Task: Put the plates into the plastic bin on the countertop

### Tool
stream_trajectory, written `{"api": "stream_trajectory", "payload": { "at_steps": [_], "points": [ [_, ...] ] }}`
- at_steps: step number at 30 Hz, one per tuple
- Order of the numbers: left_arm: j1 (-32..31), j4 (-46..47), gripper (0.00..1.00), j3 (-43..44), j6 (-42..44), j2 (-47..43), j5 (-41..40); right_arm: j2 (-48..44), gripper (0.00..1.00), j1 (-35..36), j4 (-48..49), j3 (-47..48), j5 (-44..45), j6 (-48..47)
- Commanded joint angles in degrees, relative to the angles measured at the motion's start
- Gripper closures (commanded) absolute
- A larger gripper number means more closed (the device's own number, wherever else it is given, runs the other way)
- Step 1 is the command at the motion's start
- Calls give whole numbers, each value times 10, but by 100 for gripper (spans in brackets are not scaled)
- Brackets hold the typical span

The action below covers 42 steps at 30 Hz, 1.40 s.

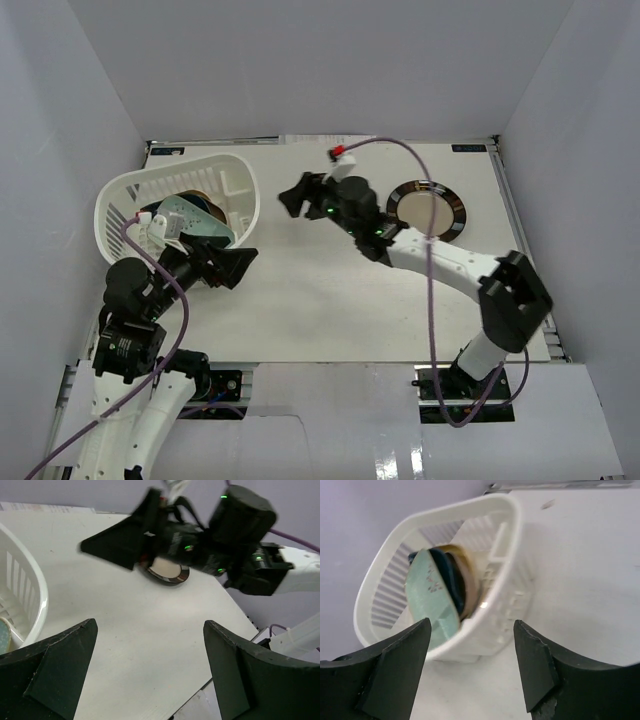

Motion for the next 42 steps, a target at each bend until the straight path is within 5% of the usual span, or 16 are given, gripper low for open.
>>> {"api": "stream_trajectory", "payload": {
  "at_steps": [1,3,9,17,22,29,35,42],
  "points": [
    [-6,6,2,-29,11,-4,-6,-128,27,-100,83,-169,55,38],
    [-7,8,2,-43,12,-9,-2,-205,26,-154,97,-310,62,69],
    [-21,24,2,-94,16,-27,17,-369,18,-362,100,-543,121,147],
    [-26,64,2,-136,25,-33,78,-238,23,-556,195,-594,-24,230],
    [-26,67,2,-138,29,-27,85,-112,30,-573,305,-552,-101,275],
    [-23,67,2,-138,28,-20,80,32,92,-574,469,-543,-125,394],
    [-22,77,2,-124,9,-17,49,-66,92,-565,552,-572,-173,388],
    [-22,118,2,8,-54,34,90,-259,92,-450,390,-482,-220,286]
  ]
}}
